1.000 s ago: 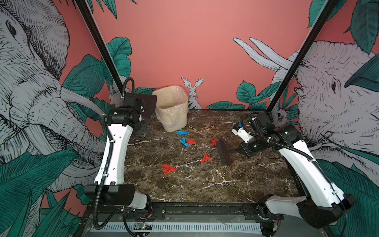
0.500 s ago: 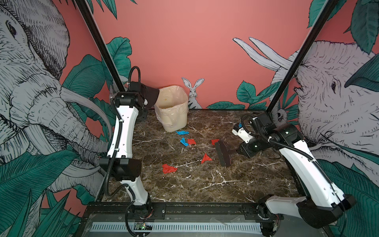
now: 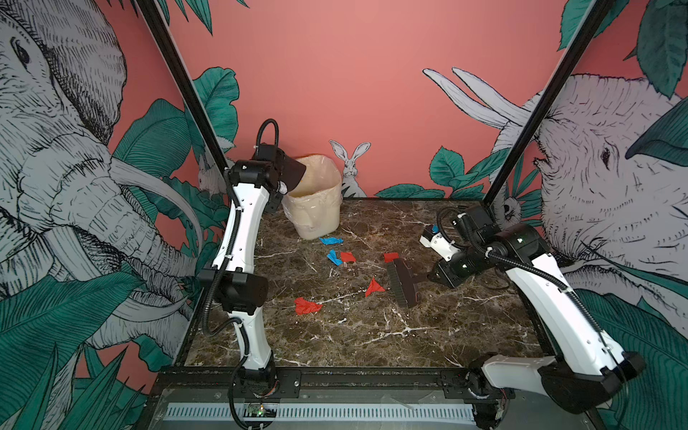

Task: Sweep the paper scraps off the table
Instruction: 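Tip the dustpan over the beige bin with the left gripper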

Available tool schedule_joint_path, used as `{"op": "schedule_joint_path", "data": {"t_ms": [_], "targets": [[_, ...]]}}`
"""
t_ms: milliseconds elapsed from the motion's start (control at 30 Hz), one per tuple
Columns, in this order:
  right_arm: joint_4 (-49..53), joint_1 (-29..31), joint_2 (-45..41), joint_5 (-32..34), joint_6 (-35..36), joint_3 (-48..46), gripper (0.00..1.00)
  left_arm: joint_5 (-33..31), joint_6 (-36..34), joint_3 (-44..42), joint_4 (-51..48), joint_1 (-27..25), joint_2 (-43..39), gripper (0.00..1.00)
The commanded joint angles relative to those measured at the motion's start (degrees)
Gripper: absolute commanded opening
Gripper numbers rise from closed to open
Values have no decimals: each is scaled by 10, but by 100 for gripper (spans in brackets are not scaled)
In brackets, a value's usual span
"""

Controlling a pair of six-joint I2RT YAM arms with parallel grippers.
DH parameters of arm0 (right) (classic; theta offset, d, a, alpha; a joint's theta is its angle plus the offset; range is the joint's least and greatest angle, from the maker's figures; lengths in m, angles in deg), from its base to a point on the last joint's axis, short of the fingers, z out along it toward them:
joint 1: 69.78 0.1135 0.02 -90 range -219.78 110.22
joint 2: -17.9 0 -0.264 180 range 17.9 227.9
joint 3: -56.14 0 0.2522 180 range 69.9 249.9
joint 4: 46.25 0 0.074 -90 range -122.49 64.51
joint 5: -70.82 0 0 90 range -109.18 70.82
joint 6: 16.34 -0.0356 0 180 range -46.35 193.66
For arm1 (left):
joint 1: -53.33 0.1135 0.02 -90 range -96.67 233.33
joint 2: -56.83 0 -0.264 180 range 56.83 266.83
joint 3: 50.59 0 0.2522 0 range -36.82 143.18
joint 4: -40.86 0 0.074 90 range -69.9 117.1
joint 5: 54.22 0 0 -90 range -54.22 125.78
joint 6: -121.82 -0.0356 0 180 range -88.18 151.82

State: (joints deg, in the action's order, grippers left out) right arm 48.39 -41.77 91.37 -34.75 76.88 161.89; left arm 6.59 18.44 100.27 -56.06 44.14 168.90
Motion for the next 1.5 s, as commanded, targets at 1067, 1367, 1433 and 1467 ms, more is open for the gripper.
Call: {"op": "schedule_joint_path", "data": {"t_ms": [1067,1367,1433,1467], "targets": [[6,-2,42,-24,-11,1,0,-225,-278,7,207,-71,58,0],[10,-2,38,-17,-6,2,0,-304,-449,-144,435,-96,-4,0],[9,-2,36,-17,-6,0,0,-310,-482,-170,479,-100,-17,0],[10,-2,35,-16,-6,0,0,-312,-498,-183,504,-102,-24,0]]}}
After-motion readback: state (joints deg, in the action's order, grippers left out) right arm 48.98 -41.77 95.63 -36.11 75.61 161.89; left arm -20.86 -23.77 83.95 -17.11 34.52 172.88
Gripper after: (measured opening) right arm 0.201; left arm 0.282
